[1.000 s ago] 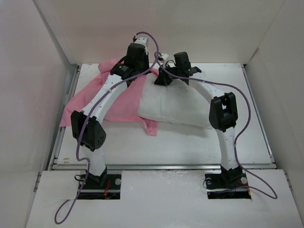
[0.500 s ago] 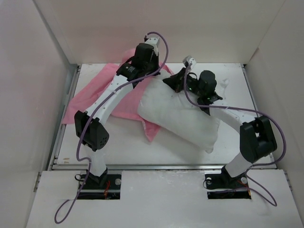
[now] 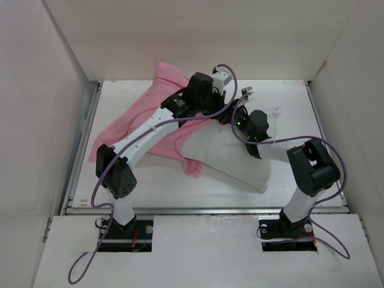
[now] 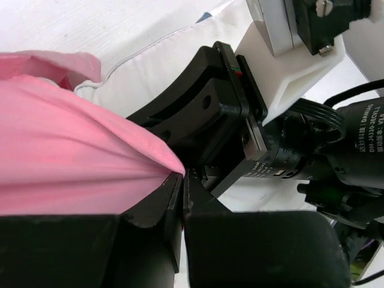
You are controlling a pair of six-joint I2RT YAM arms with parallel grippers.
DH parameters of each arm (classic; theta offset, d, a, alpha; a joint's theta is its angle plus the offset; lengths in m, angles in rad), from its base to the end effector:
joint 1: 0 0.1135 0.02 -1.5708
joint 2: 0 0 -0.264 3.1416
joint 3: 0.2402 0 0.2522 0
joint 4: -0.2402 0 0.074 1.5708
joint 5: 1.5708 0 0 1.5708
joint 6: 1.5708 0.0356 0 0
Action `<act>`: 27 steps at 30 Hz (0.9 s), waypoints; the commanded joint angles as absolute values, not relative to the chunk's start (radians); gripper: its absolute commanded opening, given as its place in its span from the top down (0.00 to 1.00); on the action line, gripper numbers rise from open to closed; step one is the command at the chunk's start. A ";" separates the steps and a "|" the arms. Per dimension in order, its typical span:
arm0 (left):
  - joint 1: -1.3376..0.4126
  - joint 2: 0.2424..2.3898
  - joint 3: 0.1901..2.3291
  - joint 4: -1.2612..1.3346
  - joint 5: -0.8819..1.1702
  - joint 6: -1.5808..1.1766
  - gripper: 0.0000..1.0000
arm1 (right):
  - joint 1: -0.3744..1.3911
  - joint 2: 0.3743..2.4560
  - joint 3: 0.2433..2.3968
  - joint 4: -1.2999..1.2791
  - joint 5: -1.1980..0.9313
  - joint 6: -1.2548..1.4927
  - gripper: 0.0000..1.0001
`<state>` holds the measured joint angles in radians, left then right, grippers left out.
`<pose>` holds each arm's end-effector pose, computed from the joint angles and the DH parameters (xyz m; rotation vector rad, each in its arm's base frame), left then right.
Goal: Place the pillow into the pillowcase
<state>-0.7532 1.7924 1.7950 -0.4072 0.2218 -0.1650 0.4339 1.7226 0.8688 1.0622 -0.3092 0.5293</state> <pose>0.3031 -0.2949 0.3889 0.7390 1.9199 -0.8045 0.3327 0.1661 0.2516 -0.2052 1.4333 1.0088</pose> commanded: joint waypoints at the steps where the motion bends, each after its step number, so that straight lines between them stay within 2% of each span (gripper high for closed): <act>1: -0.911 1.798 1.770 -0.376 0.671 -0.181 1.00 | 0.479 1.713 0.882 1.451 -0.160 0.721 1.00; 7: -0.968 1.954 1.908 -0.449 0.762 -0.124 1.00 | 0.488 1.723 0.812 1.509 0.000 0.870 1.00; 11: -1.009 1.963 1.960 -0.495 0.753 -0.074 1.00 | 0.488 1.723 0.782 1.509 0.098 0.938 1.00; 16: -0.979 1.927 1.902 -0.456 0.697 -0.087 1.00 | 0.456 1.711 0.755 1.539 0.054 0.968 1.00; 17: -0.970 1.915 1.866 -0.445 0.669 -0.100 0.66 | 0.446 1.697 0.755 1.523 0.039 0.977 0.95; 19: -0.936 1.869 1.826 -0.420 0.582 -0.135 0.16 | 0.446 1.680 0.755 1.458 0.012 0.977 0.78; 20: -0.922 1.847 1.777 -0.405 0.553 -0.149 0.00 | 0.436 1.671 0.755 1.441 0.012 0.977 0.74; 22: -0.881 1.778 1.734 -0.373 0.461 -0.175 0.00 | 0.436 1.646 0.741 1.410 0.012 0.977 0.67; 23: -0.865 1.755 1.717 -0.373 0.436 -0.186 0.00 | 0.425 1.646 0.727 1.398 -0.001 0.960 0.59; 25: -0.829 1.679 1.668 -0.350 0.391 -0.186 0.00 | 0.413 1.605 0.727 1.324 -0.012 0.936 0.50; 26: -0.819 1.649 1.652 -0.350 0.353 -0.198 0.00 | 0.413 1.592 0.727 1.281 -0.012 0.922 0.39; 27: -0.819 1.619 1.635 -0.335 0.344 -0.198 0.00 | 0.413 1.577 0.741 1.234 -0.026 0.899 0.35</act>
<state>-0.8330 1.7256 1.6852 -0.2935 0.3092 -0.1196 0.4126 1.6630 0.6910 1.1973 0.0044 0.9085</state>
